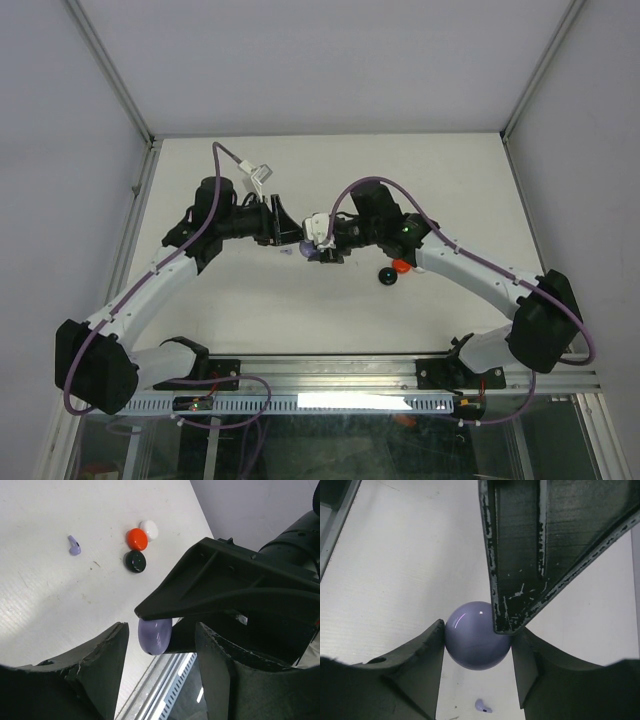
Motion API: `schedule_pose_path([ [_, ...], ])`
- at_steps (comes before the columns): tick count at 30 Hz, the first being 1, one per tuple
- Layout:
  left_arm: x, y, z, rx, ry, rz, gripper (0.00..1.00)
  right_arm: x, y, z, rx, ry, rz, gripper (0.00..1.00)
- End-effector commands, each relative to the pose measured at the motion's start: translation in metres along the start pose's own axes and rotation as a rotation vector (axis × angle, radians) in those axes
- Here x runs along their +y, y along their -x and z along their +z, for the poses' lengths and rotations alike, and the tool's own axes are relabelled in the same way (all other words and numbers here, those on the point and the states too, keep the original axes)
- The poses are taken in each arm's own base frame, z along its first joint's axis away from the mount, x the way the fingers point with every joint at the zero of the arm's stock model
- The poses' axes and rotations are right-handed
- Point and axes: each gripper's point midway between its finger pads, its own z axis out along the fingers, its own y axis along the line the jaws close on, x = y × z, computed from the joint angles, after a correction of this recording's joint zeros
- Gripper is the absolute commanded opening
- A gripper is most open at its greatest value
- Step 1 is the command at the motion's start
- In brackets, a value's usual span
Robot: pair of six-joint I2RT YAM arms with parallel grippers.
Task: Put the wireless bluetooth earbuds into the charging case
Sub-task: Pick up the charging case at the center of the board.
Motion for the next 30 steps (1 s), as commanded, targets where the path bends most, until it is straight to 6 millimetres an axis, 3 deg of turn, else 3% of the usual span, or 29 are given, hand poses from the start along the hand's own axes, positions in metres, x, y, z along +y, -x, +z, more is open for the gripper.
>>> schedule_pose_path([
  [1,-0.016,0.003,0.003,-0.004,-0.083,0.018,0.56,-0.016,0.040,-0.013,-0.076,-0.044,-0.120,0.47],
  [10,-0.006,-0.013,0.007,0.042,-0.080,-0.014,0.52,-0.020,0.043,-0.016,-0.072,-0.066,-0.159,0.48],
  [16,-0.006,-0.012,0.007,0.037,-0.076,-0.008,0.44,-0.021,0.048,-0.016,-0.092,-0.068,-0.175,0.48],
  [18,-0.008,-0.011,0.006,0.032,-0.082,0.001,0.39,-0.020,0.049,-0.015,-0.097,-0.063,-0.176,0.49],
  [24,-0.015,-0.009,0.003,0.023,-0.106,0.024,0.08,-0.021,0.046,-0.015,-0.094,-0.078,-0.184,0.59],
  [30,-0.015,-0.002,-0.006,-0.064,-0.074,0.085,0.00,-0.028,0.051,-0.033,-0.081,-0.166,-0.120,0.66],
])
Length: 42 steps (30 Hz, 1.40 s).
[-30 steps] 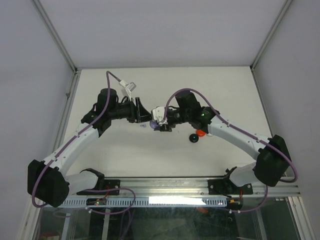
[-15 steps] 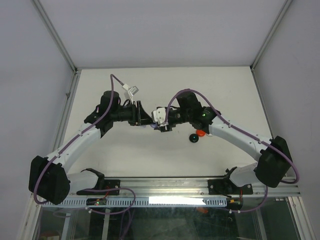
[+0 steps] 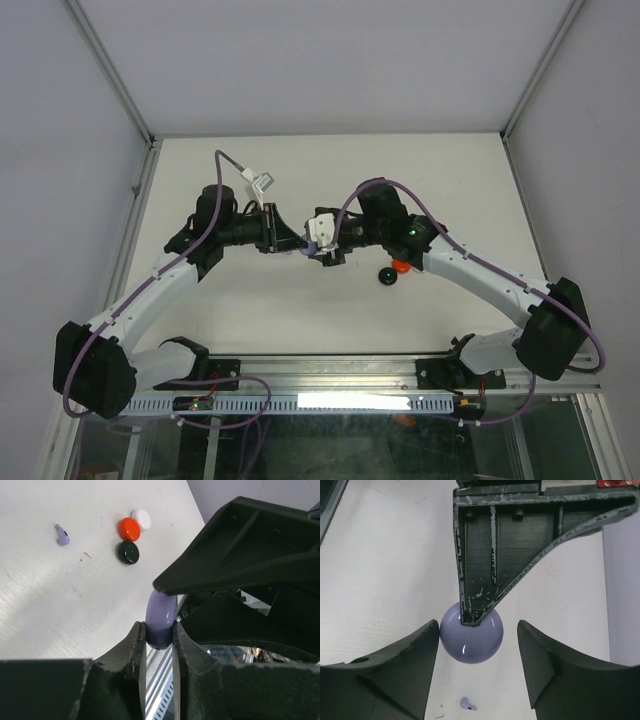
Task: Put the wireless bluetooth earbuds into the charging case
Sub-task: Pick up the charging case at the center of the board.
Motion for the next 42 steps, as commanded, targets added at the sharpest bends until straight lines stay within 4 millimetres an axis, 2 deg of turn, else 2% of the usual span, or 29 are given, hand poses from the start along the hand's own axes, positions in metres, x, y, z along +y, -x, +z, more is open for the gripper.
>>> schedule_pose_path([
  [1,-0.015,0.017,-0.012,-0.121,-0.010,0.124,0.00,-0.025,0.034,-0.028,-0.068,-0.141,-0.016,0.67],
  [4,-0.014,0.029,-0.018,-0.205,0.022,0.150,0.00,-0.029,0.037,-0.038,-0.110,-0.202,0.087,0.68],
  [9,-0.026,0.046,-0.030,-0.369,-0.005,0.174,0.00,-0.033,0.050,-0.050,-0.257,-0.336,0.267,0.67],
  [16,-0.055,0.067,-0.051,-0.568,-0.112,0.218,0.00,-0.050,0.070,-0.074,-0.557,-0.538,0.574,0.64],
  [20,-0.074,0.074,-0.062,-0.648,-0.200,0.253,0.00,-0.054,0.076,-0.081,-0.686,-0.567,0.687,0.63],
  [26,-0.090,0.075,-0.065,-0.662,-0.267,0.282,0.00,-0.052,0.093,-0.077,-0.794,-0.515,0.692,0.62],
  [34,-0.105,0.066,-0.066,-0.664,-0.353,0.310,0.00,-0.053,0.097,-0.069,-0.850,-0.486,0.737,0.58],
  [42,-0.111,0.060,-0.062,-0.659,-0.394,0.323,0.00,-0.052,0.110,-0.068,-0.904,-0.426,0.742,0.52],
])
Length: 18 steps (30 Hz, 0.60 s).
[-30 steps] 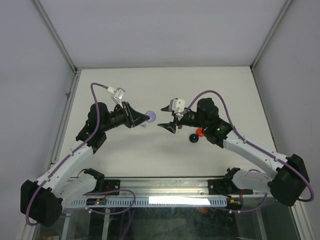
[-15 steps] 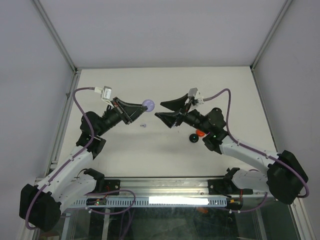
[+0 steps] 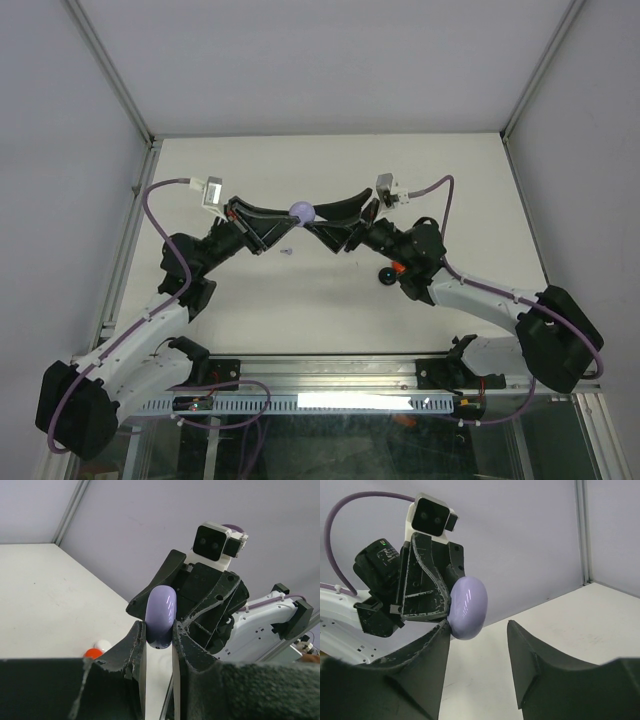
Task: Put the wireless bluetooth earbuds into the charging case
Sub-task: Pick up the charging case at the center of the board.
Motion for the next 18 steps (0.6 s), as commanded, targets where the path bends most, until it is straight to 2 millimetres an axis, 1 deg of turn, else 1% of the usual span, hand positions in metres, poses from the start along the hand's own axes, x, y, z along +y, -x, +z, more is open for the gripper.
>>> schedule_pose_path([
  [1,-0.020,0.007,0.002,-0.033,-0.090,0.037,0.00,0.018,0.027,0.007,-0.100,0.075,0.001,0.51],
  [6,-0.023,0.004,0.003,-0.028,-0.106,0.033,0.00,0.025,0.029,0.007,-0.114,0.115,0.013,0.43],
  [10,-0.024,0.002,0.002,-0.026,-0.114,0.031,0.00,0.030,0.027,0.007,-0.111,0.144,0.021,0.32],
  [12,-0.025,0.000,0.002,-0.013,-0.121,0.039,0.00,0.034,0.027,0.005,-0.110,0.160,0.016,0.23],
  [13,-0.025,-0.001,0.002,-0.003,-0.118,0.046,0.01,0.035,0.028,0.003,-0.113,0.165,0.003,0.15],
  [15,-0.022,-0.005,0.003,0.035,-0.097,0.055,0.07,0.035,0.029,0.000,-0.104,0.164,-0.018,0.05],
  [16,-0.021,-0.006,0.003,0.052,-0.089,0.065,0.09,0.034,0.025,-0.001,-0.078,0.162,-0.024,0.02],
  [18,-0.019,-0.010,0.002,0.092,-0.067,0.083,0.17,0.036,0.022,-0.002,-0.039,0.175,-0.052,0.00],
])
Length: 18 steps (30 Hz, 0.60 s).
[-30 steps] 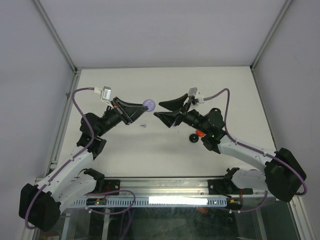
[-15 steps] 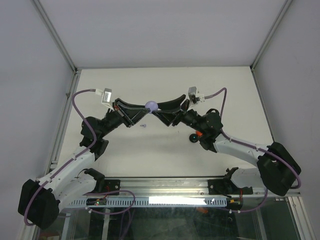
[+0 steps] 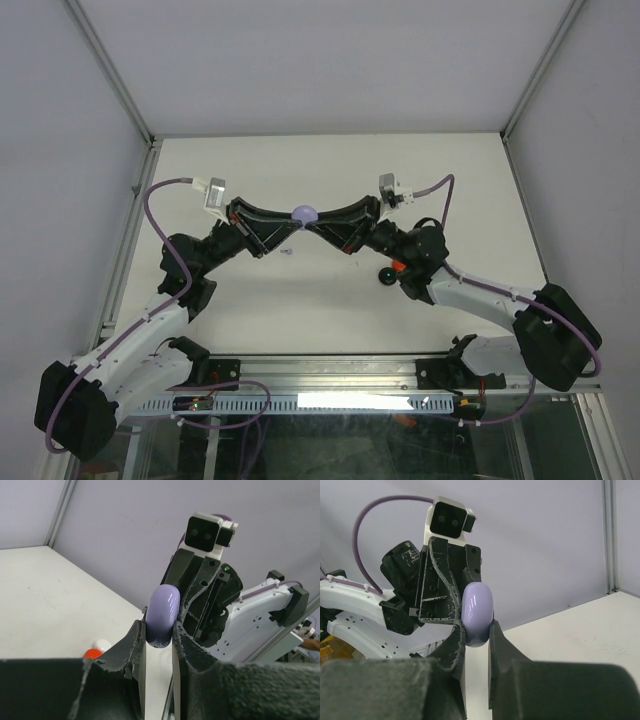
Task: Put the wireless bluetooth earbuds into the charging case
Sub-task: Pick up the charging case at the center of the board.
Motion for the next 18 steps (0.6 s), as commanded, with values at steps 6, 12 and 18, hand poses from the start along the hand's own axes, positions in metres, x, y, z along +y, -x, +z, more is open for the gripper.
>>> schedule_pose_path([
  [6,-0.008,-0.011,-0.002,0.197,0.023,0.104,0.41,0.024,0.008,-0.006,0.123,0.128,-0.165,0.00],
  [12,-0.018,-0.006,-0.006,0.290,0.015,0.202,0.54,0.017,0.004,-0.015,0.282,0.136,-0.218,0.00],
  [18,-0.027,-0.011,-0.006,0.376,-0.055,0.235,0.53,0.019,0.007,-0.014,0.350,0.152,-0.211,0.00],
])
